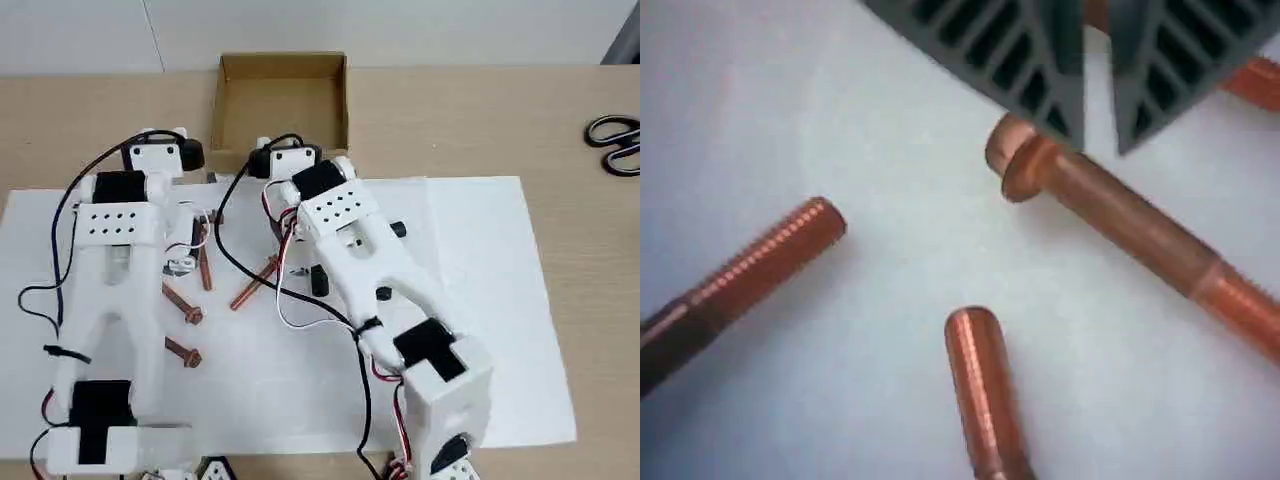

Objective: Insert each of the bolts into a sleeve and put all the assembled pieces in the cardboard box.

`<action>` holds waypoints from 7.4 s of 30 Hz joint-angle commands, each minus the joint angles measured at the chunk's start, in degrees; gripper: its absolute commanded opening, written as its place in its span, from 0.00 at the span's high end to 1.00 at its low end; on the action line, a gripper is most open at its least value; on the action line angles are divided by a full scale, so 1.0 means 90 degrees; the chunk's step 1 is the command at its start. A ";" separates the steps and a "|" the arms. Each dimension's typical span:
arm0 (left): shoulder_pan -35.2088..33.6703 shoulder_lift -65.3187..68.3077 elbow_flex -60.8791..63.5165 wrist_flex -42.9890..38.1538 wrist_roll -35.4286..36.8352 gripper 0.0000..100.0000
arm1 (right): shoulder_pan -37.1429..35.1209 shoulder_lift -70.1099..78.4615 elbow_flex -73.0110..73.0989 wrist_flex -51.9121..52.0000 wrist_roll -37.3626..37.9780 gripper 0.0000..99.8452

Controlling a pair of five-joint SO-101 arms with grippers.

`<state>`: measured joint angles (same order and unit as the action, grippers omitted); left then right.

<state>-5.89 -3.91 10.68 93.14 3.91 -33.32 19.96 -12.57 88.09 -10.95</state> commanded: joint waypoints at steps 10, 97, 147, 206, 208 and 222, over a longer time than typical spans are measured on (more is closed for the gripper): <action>-0.0010 -0.0049 -0.0024 -0.0225 -0.0020 0.99 | 0.0093 0.0405 -0.0293 -0.0298 0.0059 0.84; 0.1963 0.2012 -0.1050 -0.0850 -0.1553 0.88 | 0.4547 -0.4117 0.2901 0.1197 0.2842 1.00; 0.2364 0.2755 -0.4410 0.0811 -0.1221 0.99 | 0.4508 -0.5446 0.2491 0.1236 0.2803 1.00; 0.1748 -1.1106 0.7272 -0.5558 0.2383 0.99 | 0.0640 -1.3748 1.0481 -0.3853 0.1524 1.00; 0.1778 -1.1106 0.7389 -0.5675 0.2862 0.99 | 0.0396 -1.3758 1.0647 -0.4156 0.1524 1.00; 0.3038 -1.1106 0.7585 -0.6398 0.3429 0.99 | -0.0630 -1.3748 1.1477 -0.5328 0.1543 1.00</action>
<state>18.55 -103.08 79.16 37.14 33.45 -37.89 -103.12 90.64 43.52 3.30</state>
